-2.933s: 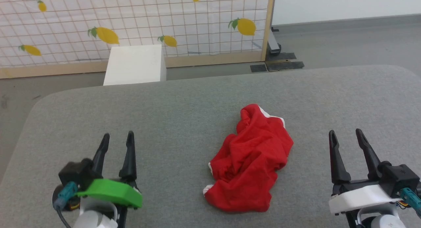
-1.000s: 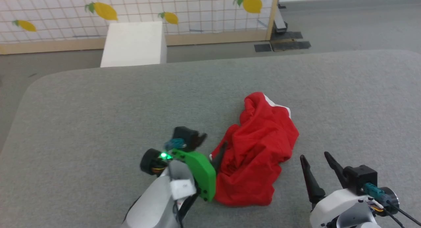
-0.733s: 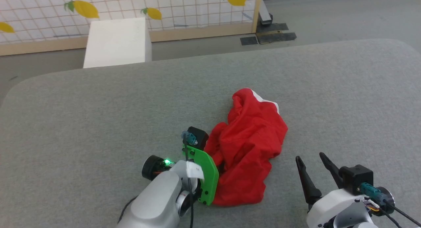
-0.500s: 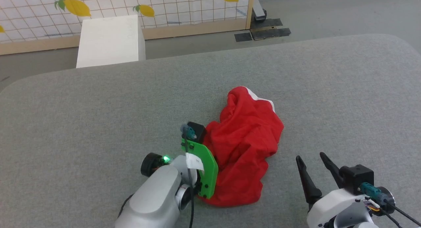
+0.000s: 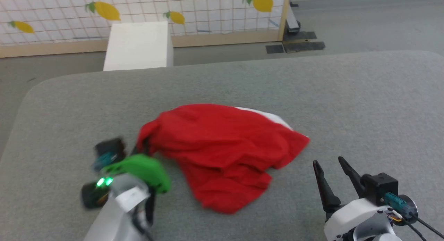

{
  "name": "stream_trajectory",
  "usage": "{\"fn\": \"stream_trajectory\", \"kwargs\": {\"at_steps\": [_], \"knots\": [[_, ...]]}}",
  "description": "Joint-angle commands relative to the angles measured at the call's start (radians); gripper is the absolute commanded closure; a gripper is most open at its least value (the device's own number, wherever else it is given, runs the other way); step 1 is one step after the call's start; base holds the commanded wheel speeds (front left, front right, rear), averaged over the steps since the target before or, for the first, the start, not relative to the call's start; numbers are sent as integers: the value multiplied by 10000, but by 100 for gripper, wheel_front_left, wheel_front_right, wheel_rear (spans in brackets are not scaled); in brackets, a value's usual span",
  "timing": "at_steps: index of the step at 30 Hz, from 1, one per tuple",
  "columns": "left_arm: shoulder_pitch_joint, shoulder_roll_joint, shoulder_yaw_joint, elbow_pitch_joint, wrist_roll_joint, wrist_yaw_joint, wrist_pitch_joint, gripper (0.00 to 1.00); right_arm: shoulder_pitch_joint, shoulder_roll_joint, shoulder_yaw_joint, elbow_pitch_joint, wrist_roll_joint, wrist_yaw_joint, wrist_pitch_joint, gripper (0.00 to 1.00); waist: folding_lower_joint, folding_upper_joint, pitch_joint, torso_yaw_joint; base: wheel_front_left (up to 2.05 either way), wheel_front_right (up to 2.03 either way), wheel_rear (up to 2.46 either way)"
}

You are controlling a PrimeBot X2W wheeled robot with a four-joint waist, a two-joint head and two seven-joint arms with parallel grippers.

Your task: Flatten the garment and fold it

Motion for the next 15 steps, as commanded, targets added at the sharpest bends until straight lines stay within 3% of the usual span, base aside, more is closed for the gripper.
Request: {"fn": "stream_trajectory", "kwargs": {"at_steps": [1,6,7,8,11,15], "knots": [[438,193,191,-142,-159,198,-99,100,69,5,10,-62,77,-15,-67,0,0,0,-156,231,0,0,0],[2084,628,675,-798,-618,766,489,98,153,5,39,-94,88,-15,34,0,0,0,-268,627,0,0,0],[2335,657,644,-893,-752,712,771,56,167,5,56,-97,85,-15,80,0,0,0,-276,700,0,0,0],[2594,710,584,-1038,-877,606,1048,0,176,5,88,-106,79,-15,147,0,0,0,-280,780,0,0,0],[3008,751,568,-1580,-1022,372,976,0,155,5,172,-171,64,-15,264,0,0,0,-281,995,0,0,0],[3349,479,933,-2315,-1270,-114,-421,0,22,5,379,-353,7,-15,357,0,0,0,-257,1224,0,0,0]]}}
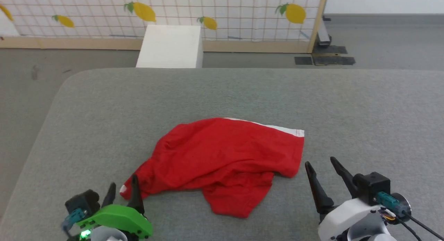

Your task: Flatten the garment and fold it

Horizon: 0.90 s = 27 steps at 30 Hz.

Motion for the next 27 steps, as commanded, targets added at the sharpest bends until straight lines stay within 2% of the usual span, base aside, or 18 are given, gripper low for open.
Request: {"fn": "stream_trajectory", "kwargs": {"at_steps": [1,5,9,14,18,23,26,27], "knots": [[191,-92,71,-152,-60,-145,-373,0,-68,5,94,-98,-43,-15,66,0,0,0,23,156,0,0,0],[232,-282,281,-654,468,-449,-948,0,-381,5,460,-92,-163,-15,252,0,0,0,192,316,0,0,0],[149,-776,979,-1537,1448,-755,-1005,0,-797,5,976,297,-318,-15,867,0,0,0,505,473,0,0,0],[26,-1292,1512,-1936,2323,-1354,-1009,0,-1430,5,1736,1152,-400,-15,2348,0,0,0,949,675,0,0,0],[-219,-1486,1732,-1995,2700,-1710,-1010,0,-1932,5,1992,1751,-543,-15,3656,0,0,0,1316,846,0,0,0],[-419,-1559,1701,-2014,2911,-1941,-1010,0,-2413,5,2198,2360,-758,-15,5321,0,0,0,1642,1071,0,0,0],[-471,-1565,1543,-1983,2748,-1910,-1011,0,-2513,5,2386,2579,-599,-15,6264,0,0,0,1703,1152,0,0,0],[-471,-1565,1509,-1983,2711,-1891,-1011,0,-2527,5,2380,2567,-529,-15,6385,6,0,0,1700,1162,0,0,0]]}}
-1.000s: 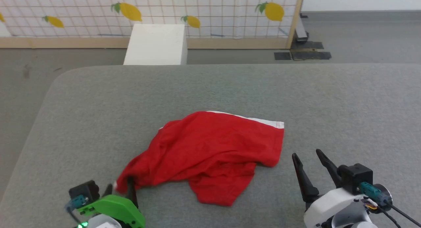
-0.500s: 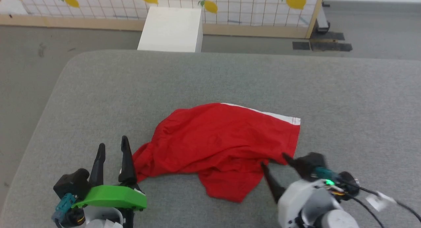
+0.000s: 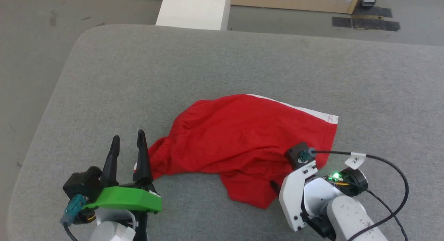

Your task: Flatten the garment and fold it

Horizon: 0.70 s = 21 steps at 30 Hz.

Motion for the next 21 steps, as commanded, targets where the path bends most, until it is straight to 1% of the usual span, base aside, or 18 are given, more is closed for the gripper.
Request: {"fn": "stream_trajectory", "kwargs": {"at_steps": [1,2,4,6,7,10,14,18,21], "knots": [[-132,-41,-46,0,-60,8,-44,0,150,1,117,282,67,-11,222,66,0,-1,63,97,0,0,0],[-113,-42,-61,6,-76,20,-44,0,159,1,120,273,79,-11,238,100,0,-1,31,86,0,0,0],[-43,-43,-54,32,-87,36,-44,0,269,1,23,247,166,-11,210,100,0,-1,-74,35,0,0,0],[63,-43,-58,118,-44,31,-45,0,543,1,-307,175,223,-11,126,100,0,-1,-286,-33,0,0,0],[210,-43,-33,238,24,4,-45,0,1242,-17,-1203,-206,122,-11,57,100,0,-1,-607,-176,0,0,0],[361,-44,1,337,52,-29,-45,0,2182,-38,-2278,-834,-114,-11,198,100,0,-1,-923,-356,0,0,0],[557,-44,-32,395,57,-39,-45,0,3540,-20,-3960,-2054,-513,-11,616,100,0,-1,-1221,-696,0,0,0],[589,-44,-103,473,66,-103,-45,0,4322,-5,-5216,-2844,-525,-11,903,100,0,-1,-1335,-1034,0,0,0],[563,-44,-144,544,94,-117,-45,0,4548,-3,-5736,-3034,-315,-11,881,100,0,-1,-1387,-1237,0,0,0]]}}
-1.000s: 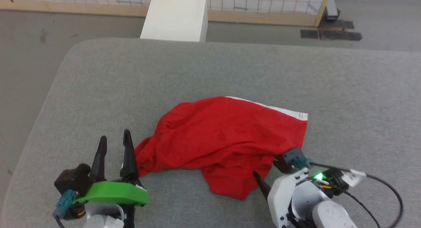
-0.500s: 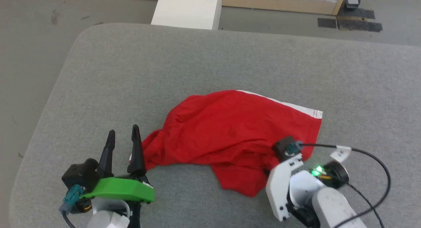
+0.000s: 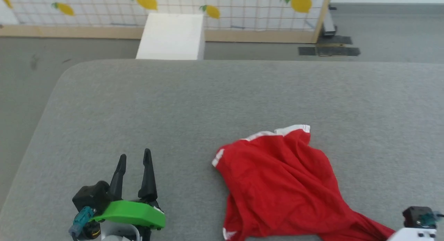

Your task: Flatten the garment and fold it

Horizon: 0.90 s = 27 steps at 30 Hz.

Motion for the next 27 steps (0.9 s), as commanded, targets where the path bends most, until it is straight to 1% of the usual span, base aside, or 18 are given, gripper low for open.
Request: {"fn": "stream_trajectory", "kwargs": {"at_steps": [1,2,3,5,8,11,13,15,17,20,23,24,27], "knots": [[43,-27,-3,32,73,-29,-37,0,83,-19,-99,-82,139,-19,-149,72,0,-1,-172,-318,0,0,0],[37,-27,-13,53,77,-29,-37,0,86,-19,-134,-118,196,-19,-303,2,0,-1,-182,-368,0,0,0],[28,-27,-42,79,91,-26,-37,0,76,-19,-166,-148,327,-19,-560,0,0,-1,-195,-417,0,0,0],[26,-27,-85,120,104,-6,-37,0,6,-18,-45,-121,691,-19,-1165,0,0,-1,-237,-488,0,0,0],[10,-27,-137,203,98,-8,-37,0,-238,-18,221,-80,1031,-19,-2492,0,0,-1,-285,-528,0,0,0],[-13,-27,-181,263,62,-6,-37,0,-588,-18,777,48,1152,-19,-3948,0,0,-1,-324,-541,0,0,0],[-36,-27,-187,268,36,-7,-37,0,-947,-17,1148,233,1187,-19,-4728,0,0,-1,-301,-538,0,0,0],[-87,-27,-230,241,18,4,-37,0,-1477,-17,1454,549,1174,-19,-5331,0,0,-1,-217,-484,0,0,0],[-194,-28,-269,211,-2,-3,-37,0,-2115,-17,1778,967,1151,-19,-5653,0,0,-1,-76,-384,0,0,0],[-383,-28,-290,126,-19,5,-38,0,-3210,-17,2177,1779,928,-19,-5622,0,0,-1,184,-191,0,0,0],[-595,-28,-353,0,-41,16,-38,0,-4424,-17,2464,2857,786,-19,-5215,0,0,-1,541,75,0,0,0],[-655,-28,-379,-32,-50,21,-38,0,-4729,-17,2490,3192,738,-19,-5008,0,0,-1,642,157,0,0,0],[-842,-28,-473,-86,-104,52,-38,0,-5545,-17,2443,4376,560,-19,-3753,0,0,-1,941,407,0,0,0]]}}
